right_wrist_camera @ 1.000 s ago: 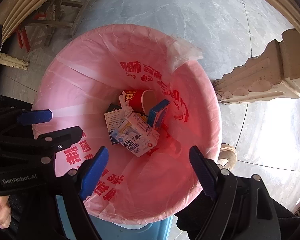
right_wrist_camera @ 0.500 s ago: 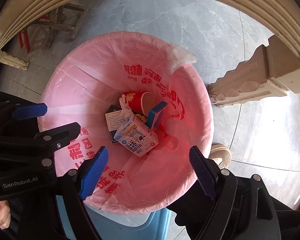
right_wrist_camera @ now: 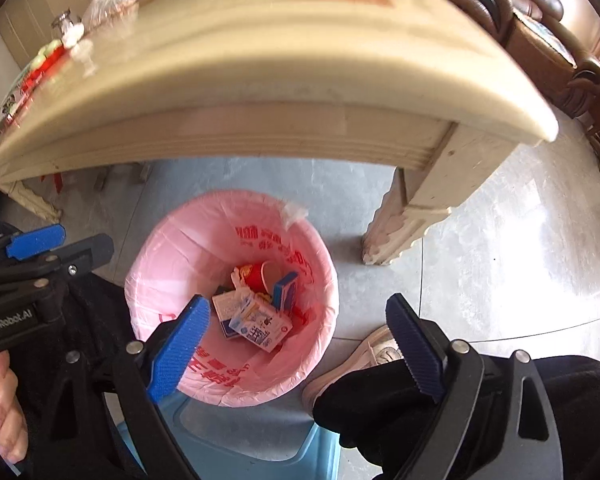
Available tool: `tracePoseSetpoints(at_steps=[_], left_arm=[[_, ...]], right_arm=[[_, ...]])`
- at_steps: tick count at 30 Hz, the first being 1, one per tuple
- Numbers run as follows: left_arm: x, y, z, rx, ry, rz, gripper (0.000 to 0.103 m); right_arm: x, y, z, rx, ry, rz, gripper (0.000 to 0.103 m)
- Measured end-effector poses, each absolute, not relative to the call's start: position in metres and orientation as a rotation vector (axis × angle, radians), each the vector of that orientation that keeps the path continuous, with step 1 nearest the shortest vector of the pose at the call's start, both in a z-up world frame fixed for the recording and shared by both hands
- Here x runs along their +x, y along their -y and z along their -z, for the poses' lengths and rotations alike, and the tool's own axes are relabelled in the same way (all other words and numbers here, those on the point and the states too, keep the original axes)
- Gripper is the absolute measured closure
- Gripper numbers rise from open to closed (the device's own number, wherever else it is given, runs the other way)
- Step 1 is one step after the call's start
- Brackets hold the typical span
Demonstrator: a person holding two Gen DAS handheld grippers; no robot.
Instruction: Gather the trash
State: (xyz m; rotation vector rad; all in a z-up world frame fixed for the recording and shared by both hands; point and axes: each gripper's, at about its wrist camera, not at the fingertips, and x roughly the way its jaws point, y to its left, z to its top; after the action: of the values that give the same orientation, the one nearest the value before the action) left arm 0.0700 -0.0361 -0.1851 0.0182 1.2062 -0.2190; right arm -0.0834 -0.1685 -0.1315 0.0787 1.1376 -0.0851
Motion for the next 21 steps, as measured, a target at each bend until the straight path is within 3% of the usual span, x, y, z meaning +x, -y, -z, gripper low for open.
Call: tracePoseSetpoints(at_steps=[5,7,12,21], left_arm=[[0.046,0.038,0.131,0.018,-1.060,0.212,0.025],[0.034,0.042,0.107,0.037,-0.993,0.200,0.019],[0.007,0.042,0.050,0.024,-0.842,0.169,0.017],[-0.034,0.036,-0.031,0.000,-0.646,0.104,0.006]], right_arm=[[-0.109,0.167,0.067,0.048,-0.938,0.127,0.013],[-0.121,0.167,0.038,0.035,-0.841,0.151,0.007],[-0.153,0.160,-0.027,-0.024,-0.628,0.220,0.007],[-0.200,0.142,-0.103,-0.066,-0.421,0.290,0.007]])
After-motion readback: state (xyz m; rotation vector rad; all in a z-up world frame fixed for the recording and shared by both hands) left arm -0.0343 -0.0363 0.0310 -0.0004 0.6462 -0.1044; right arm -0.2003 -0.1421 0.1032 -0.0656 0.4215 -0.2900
